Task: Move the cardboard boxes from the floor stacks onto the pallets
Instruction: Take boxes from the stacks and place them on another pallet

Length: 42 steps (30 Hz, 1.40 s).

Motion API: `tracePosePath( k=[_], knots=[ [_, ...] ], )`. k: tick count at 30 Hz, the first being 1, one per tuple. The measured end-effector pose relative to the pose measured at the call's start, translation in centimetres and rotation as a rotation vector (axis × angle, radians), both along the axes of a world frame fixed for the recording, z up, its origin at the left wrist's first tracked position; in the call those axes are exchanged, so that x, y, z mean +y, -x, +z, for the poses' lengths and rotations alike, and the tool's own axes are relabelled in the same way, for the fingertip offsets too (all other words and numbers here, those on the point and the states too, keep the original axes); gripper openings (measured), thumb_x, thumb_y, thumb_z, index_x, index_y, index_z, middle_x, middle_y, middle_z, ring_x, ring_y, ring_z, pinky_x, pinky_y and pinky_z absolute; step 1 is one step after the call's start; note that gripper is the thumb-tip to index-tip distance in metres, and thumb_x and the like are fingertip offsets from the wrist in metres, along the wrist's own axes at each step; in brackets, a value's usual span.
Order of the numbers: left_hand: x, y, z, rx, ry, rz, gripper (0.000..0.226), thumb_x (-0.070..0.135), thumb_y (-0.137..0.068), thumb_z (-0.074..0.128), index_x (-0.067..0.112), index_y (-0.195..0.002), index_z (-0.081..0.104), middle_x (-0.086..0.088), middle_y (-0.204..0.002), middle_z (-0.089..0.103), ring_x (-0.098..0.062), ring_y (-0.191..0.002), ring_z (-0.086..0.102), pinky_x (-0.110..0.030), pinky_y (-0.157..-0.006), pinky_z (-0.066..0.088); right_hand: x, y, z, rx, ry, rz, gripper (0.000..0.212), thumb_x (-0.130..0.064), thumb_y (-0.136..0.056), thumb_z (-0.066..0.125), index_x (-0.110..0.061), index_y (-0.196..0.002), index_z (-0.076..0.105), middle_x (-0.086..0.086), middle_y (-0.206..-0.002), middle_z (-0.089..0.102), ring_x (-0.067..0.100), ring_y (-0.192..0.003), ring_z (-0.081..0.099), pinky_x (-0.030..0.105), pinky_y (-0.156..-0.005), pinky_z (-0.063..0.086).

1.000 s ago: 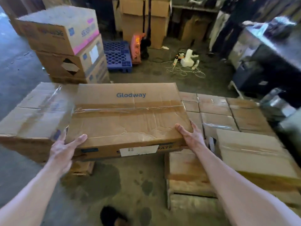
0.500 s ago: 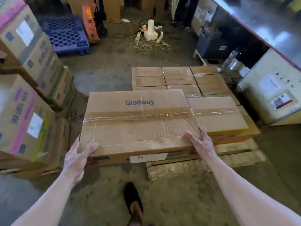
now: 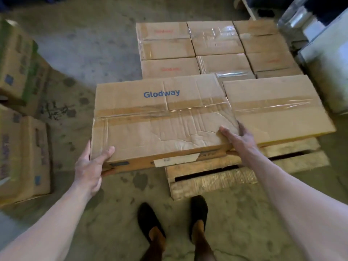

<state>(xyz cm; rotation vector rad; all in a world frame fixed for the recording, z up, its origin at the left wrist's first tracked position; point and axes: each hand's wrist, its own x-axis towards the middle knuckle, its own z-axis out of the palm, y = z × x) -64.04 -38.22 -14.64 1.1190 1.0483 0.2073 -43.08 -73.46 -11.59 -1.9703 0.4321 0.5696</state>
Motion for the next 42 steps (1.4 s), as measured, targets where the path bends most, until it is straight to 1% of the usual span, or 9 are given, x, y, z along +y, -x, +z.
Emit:
tracePosePath(
  k=[3, 5, 8, 11, 17, 21, 28, 35, 42],
  knots=[
    [-0.3, -1.3, -2.2, 0.042, 0.003, -0.028, 0.063, 0.01, -0.089, 0.07, 0.03, -0.145, 0.047, 0.011, -0.117, 0.068, -0.003, -0.096, 0.067, -0.03, -0.072, 0.061, 0.1, -2.0, -2.3, 0.004, 0.049, 0.039, 0.083, -0.053, -0.074, 0.083, -0.034, -0.145, 0.047, -0.007, -0.123, 0.062, 0.016, -0.097, 0.067, 0.036, -0.061, 0.06],
    [-0.8, -1.6, -3.3, 0.065, -0.016, -0.029, 0.056, 0.008, -0.091, 0.068, 0.029, -0.14, 0.051, 0.012, -0.113, 0.07, -0.005, -0.098, 0.068, -0.031, -0.071, 0.061, 0.3, -3.1, -3.6, -0.021, 0.105, 0.087, 0.085, -0.061, -0.07, 0.082, -0.03, -0.143, 0.05, -0.009, -0.118, 0.064, 0.013, -0.099, 0.066, 0.037, -0.072, 0.06],
    [-1.7, -1.9, -4.7, 0.085, 0.01, -0.023, 0.063, 0.007, -0.088, 0.071, 0.027, -0.144, 0.048, 0.005, -0.125, 0.068, -0.012, -0.112, 0.065, -0.044, -0.095, 0.053, -0.7, -4.2, -5.5, -0.045, 0.308, 0.188, 0.091, -0.077, -0.059, 0.078, -0.021, -0.129, 0.062, 0.001, -0.118, 0.069, 0.02, -0.103, 0.066, 0.038, -0.087, 0.056],
    [-3.2, -2.5, -5.4, 0.129, 0.018, -0.03, 0.066, 0.007, -0.088, 0.072, 0.026, -0.145, 0.045, 0.003, -0.131, 0.066, -0.016, -0.119, 0.062, -0.052, -0.105, 0.045, -1.2, -4.7, -5.7, -0.073, 0.434, 0.219, 0.07, -0.061, -0.07, 0.082, -0.016, -0.12, 0.062, 0.004, -0.11, 0.068, 0.025, -0.099, 0.065, 0.036, -0.081, 0.053],
    [-5.8, -3.4, -5.8, 0.206, 0.059, -0.053, 0.058, 0.004, -0.091, 0.067, 0.03, -0.14, 0.048, 0.008, -0.12, 0.065, -0.023, -0.121, 0.058, -0.06, -0.109, 0.038, -1.8, -6.2, -5.9, -0.121, 0.643, 0.341, 0.072, -0.05, -0.075, 0.083, -0.02, -0.131, 0.049, 0.015, -0.136, 0.034, 0.034, -0.127, 0.036, 0.046, -0.111, 0.037],
    [-6.6, -3.6, -6.1, 0.268, 0.079, -0.108, 0.07, 0.006, -0.092, 0.067, 0.032, -0.15, 0.038, 0.006, -0.131, 0.059, -0.022, -0.122, 0.055, -0.061, -0.112, 0.033, -2.2, -5.9, -6.2, -0.099, 0.769, 0.436, 0.088, -0.054, -0.078, 0.079, -0.025, -0.147, 0.032, 0.017, -0.145, 0.029, 0.04, -0.134, 0.03, 0.057, -0.108, 0.035],
    [-7.3, -3.9, -5.1, 0.286, 0.084, -0.129, 0.073, 0.005, -0.092, 0.066, 0.032, -0.153, 0.034, 0.006, -0.131, 0.055, -0.018, -0.119, 0.053, -0.053, -0.111, 0.033, -3.1, -6.3, -6.4, -0.105, 0.753, 0.454, 0.076, -0.056, -0.078, 0.078, -0.035, -0.141, 0.042, 0.013, -0.147, 0.028, 0.038, -0.135, 0.03, 0.056, -0.108, 0.035],
    [-9.1, -2.8, -4.1, 0.316, 0.09, -0.123, 0.08, 0.001, -0.092, 0.065, 0.025, -0.157, 0.026, -0.003, -0.143, 0.052, -0.023, -0.128, 0.052, -0.054, -0.113, 0.038, -4.2, -5.8, -6.3, -0.123, 0.745, 0.458, 0.072, -0.051, -0.077, 0.081, -0.033, -0.138, 0.046, 0.012, -0.145, 0.031, 0.037, -0.132, 0.033, 0.049, -0.109, 0.035],
    [-8.0, -3.7, -4.5, 0.338, 0.096, -0.16, 0.085, 0.001, -0.09, 0.068, 0.026, -0.158, 0.023, -0.003, -0.149, 0.047, -0.025, -0.13, 0.05, -0.058, -0.113, 0.035, -4.0, -6.1, -6.2, -0.1, 0.74, 0.46, 0.073, -0.053, -0.076, 0.082, -0.034, -0.137, 0.047, 0.012, -0.146, 0.031, 0.039, -0.132, 0.032, 0.052, -0.109, 0.037]
  ],
)
